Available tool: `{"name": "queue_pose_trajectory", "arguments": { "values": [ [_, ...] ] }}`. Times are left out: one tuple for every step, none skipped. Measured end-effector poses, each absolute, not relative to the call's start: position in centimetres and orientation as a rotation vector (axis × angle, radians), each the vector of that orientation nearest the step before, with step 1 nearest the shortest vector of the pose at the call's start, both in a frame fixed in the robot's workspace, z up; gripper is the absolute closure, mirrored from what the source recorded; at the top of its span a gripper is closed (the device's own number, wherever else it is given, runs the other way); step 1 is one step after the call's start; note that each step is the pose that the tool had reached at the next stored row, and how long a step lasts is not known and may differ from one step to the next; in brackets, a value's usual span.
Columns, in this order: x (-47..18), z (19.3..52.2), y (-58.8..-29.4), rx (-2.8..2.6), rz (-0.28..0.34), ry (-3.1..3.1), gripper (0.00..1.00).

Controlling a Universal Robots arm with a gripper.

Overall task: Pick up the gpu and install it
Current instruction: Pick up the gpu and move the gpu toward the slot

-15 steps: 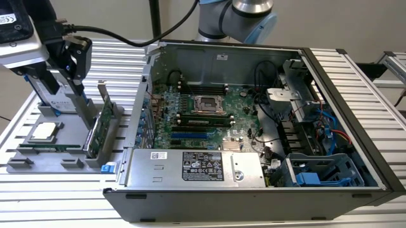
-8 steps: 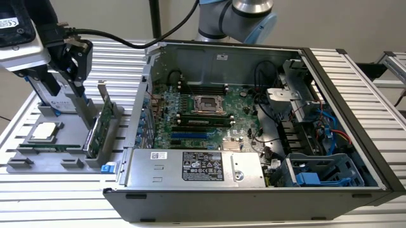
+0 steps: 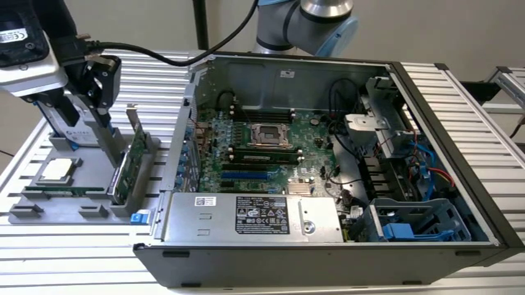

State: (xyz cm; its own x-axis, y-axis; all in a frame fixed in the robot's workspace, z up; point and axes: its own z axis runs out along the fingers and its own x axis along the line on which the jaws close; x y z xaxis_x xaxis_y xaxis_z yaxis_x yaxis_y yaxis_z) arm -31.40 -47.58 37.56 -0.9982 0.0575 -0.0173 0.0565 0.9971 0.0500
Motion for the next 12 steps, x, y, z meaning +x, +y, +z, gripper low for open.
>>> {"name": "queue_pose_trajectory", "arguments": {
  "values": [
    [-31.4, 37.53, -47.58, 0.089, 0.077, 3.121, 0.0],
    [-31.4, 37.51, -47.58, 0.089, 0.077, 3.121, 0.0],
    [-31.4, 37.5, -47.58, 0.089, 0.077, 3.121, 0.0],
    [-31.4, 37.49, -47.58, 0.089, 0.077, 3.121, 0.0],
    [-31.4, 37.49, -47.57, 0.089, 0.077, 3.121, 0.0],
    [-31.4, 37.48, -47.58, 0.089, 0.077, 3.121, 0.0],
    [-31.4, 37.46, -47.58, 0.089, 0.077, 3.121, 0.0],
    [-31.4, 37.44, -47.58, 0.089, 0.077, 3.121, 0.0],
    [-31.4, 37.41, -47.57, 0.089, 0.077, 3.121, 0.0],
    [-31.4, 37.38, -47.58, 0.089, 0.077, 3.121, 0.0],
    [-31.4, 37.35, -47.58, 0.089, 0.077, 3.121, 0.0],
    [-31.4, 37.32, -47.57, 0.089, 0.077, 3.121, 0.0]
  ]
}}
